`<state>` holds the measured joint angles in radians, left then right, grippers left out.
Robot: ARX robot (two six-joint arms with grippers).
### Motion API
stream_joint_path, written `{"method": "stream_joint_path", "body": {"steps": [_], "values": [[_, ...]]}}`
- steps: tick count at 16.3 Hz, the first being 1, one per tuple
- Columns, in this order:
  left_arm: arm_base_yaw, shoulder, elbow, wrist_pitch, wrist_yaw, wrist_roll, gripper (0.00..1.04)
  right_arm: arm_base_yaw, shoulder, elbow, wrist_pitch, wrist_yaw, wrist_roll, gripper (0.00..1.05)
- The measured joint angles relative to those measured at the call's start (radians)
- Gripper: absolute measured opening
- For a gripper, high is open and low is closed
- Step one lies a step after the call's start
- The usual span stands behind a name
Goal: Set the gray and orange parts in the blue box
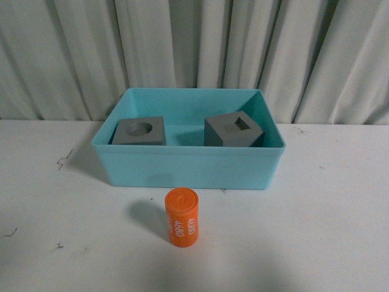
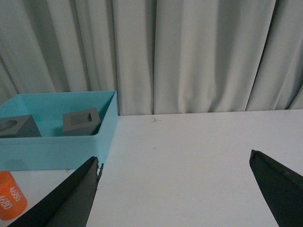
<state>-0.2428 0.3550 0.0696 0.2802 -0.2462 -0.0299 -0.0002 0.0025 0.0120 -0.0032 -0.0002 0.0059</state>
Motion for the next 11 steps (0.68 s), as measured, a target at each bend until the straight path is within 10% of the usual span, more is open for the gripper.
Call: {"method": "stream_joint_path", "body": {"steps": [2, 6, 11], "values": [[0.063, -0.058, -0.02, -0.04, 0.06, 0.013, 0.02, 0.0, 0.0, 0.0, 0.0, 0.0, 0.0, 0.98], [0.237, -0.153, -0.059, -0.09, 0.232, 0.015, 0.02, 0.0, 0.0, 0.0, 0.0, 0.0, 0.0, 0.98], [0.242, -0.348, -0.054, -0.267, 0.243, 0.015, 0.02, 0.0, 0.0, 0.0, 0.0, 0.0, 0.0, 0.98]]}}
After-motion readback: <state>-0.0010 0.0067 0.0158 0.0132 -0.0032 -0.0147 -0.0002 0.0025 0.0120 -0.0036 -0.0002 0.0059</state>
